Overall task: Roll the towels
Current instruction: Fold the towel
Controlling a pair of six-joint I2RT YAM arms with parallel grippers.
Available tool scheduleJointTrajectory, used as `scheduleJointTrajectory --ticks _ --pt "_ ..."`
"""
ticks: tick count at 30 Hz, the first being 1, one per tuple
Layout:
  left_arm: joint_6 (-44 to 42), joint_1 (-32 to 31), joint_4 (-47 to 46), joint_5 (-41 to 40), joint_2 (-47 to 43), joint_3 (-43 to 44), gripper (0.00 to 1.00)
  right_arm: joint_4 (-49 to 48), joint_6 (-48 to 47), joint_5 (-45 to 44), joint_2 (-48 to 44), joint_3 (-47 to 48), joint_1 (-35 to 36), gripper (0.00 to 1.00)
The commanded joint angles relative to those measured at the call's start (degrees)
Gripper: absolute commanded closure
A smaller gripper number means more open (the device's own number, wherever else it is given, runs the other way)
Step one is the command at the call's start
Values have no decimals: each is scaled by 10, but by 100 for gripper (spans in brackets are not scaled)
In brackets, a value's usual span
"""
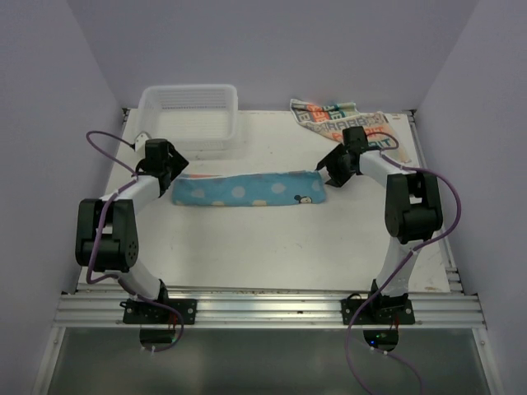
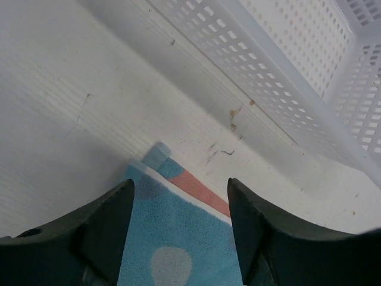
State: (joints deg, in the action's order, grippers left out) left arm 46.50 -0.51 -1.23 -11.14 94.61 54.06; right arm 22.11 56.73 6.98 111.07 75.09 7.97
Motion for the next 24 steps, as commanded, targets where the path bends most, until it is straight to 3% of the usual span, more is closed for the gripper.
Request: scheduleJointTrajectory --ticks 1,9,24 --pt "-34 -7 -63 -11 -27 10 30 -8 -14 -5 0 37 -2 39" --pt "-44 -10 -43 -13 -56 7 27 30 -86 -51 -30 52 -3 27" --pt "-58 -11 62 1 -86 3 29 48 -255 50 -41 3 -1 35"
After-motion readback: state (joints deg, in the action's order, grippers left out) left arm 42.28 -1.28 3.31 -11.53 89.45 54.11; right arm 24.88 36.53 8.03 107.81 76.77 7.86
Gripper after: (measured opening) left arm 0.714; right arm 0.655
